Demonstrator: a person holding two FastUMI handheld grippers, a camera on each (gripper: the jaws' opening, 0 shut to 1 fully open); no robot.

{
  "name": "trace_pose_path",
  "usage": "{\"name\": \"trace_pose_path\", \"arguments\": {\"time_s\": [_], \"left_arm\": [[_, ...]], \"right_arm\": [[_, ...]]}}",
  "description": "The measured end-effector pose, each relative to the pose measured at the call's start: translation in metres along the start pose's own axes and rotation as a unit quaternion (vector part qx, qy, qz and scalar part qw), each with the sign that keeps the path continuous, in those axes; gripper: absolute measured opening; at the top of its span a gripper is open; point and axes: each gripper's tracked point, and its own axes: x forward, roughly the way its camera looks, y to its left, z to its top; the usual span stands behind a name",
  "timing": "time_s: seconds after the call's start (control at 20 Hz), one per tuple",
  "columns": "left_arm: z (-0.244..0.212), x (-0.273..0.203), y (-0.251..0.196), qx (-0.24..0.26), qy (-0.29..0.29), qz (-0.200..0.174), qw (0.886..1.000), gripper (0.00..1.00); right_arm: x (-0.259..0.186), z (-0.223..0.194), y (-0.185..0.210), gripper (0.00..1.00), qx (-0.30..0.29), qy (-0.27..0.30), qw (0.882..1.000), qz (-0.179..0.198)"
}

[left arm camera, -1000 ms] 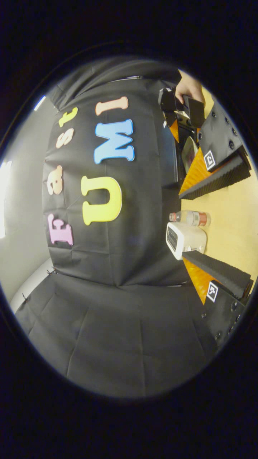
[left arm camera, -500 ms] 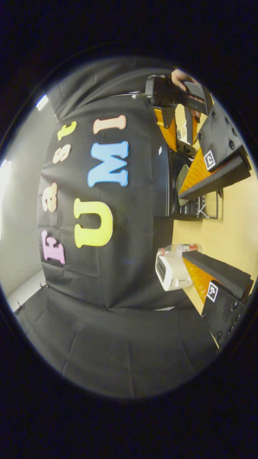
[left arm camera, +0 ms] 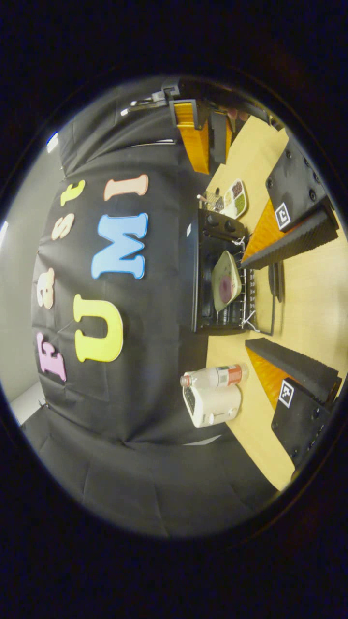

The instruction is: Open the electric oven with the left hand, put the food in, and close the electric oven.

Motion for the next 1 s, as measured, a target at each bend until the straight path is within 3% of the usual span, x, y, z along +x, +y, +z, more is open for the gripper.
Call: {"name": "trace_pose_path", "arguments": {"time_s": [0.25, 0.55, 0.7, 1.0], "left_arm": [[-0.053, 0.028, -0.031, 0.01, 0.063, -0.029, 0.998, 0.97], [-0.108, 0.057, -0.054, 0.027, 0.121, -0.045, 0.991, 0.97], [-0.127, 0.073, -0.059, 0.022, 0.145, -0.045, 0.988, 1.0], [-0.159, 0.106, -0.058, 0.027, 0.177, -0.031, 0.983, 0.97]], "right_arm": [[-0.035, 0.022, -0.028, 0.98, -0.099, -0.046, 0.993, -0.043], [-0.078, 0.05, -0.054, 0.98, -0.2, -0.112, 0.967, -0.113], [-0.089, 0.053, -0.063, 0.98, -0.21, -0.111, 0.962, -0.136], [-0.092, 0.059, -0.084, 0.98, -0.196, -0.106, 0.959, -0.176]]}}
